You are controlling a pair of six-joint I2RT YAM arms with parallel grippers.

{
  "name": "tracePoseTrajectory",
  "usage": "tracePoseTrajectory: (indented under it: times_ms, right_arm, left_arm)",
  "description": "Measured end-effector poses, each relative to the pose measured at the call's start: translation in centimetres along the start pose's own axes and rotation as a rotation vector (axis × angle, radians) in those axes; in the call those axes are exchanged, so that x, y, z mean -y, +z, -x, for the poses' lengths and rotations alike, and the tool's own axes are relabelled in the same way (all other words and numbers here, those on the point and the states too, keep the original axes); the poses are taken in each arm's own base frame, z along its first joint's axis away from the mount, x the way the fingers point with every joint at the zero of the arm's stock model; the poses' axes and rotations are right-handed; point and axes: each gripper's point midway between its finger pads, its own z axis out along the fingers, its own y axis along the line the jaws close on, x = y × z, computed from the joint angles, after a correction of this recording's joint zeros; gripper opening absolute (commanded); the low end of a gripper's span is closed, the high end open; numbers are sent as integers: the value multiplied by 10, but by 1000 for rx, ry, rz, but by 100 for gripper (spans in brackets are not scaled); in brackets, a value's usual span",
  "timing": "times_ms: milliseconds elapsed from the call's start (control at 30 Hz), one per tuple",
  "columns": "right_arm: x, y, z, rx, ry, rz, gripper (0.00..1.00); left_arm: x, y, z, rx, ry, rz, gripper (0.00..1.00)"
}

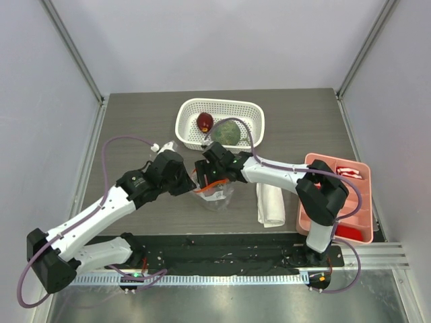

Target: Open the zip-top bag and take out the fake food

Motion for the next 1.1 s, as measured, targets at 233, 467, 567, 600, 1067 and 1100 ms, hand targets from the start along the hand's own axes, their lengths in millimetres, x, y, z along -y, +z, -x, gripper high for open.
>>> tracePoseTrajectory:
  times_ms: [233,467,567,600,1067,1100]
  right_arm:
    - [-16,17,1,43,-51,-3,76]
    - [-25,34,4,111,-86,17,80]
    - [-26,44,2,123,-95,25,82]
    - [-27,47,3,129,-97,30,82]
    - [-22,55,14,206,-166,6,36]
    - [-21,52,13,203,-174,1,35]
  left_arm:
    - [-25,-3,-14,-5,-15,37,0]
    - [-40,-8,-20,7,-32,53,0]
    - [-44,-10,-20,19,-41,55,0]
    - [-45,-11,-20,23,-42,57,0]
    - [-58,-17,-24,31,-48,76,0]
    - [-58,-17,-24,33,-48,77,0]
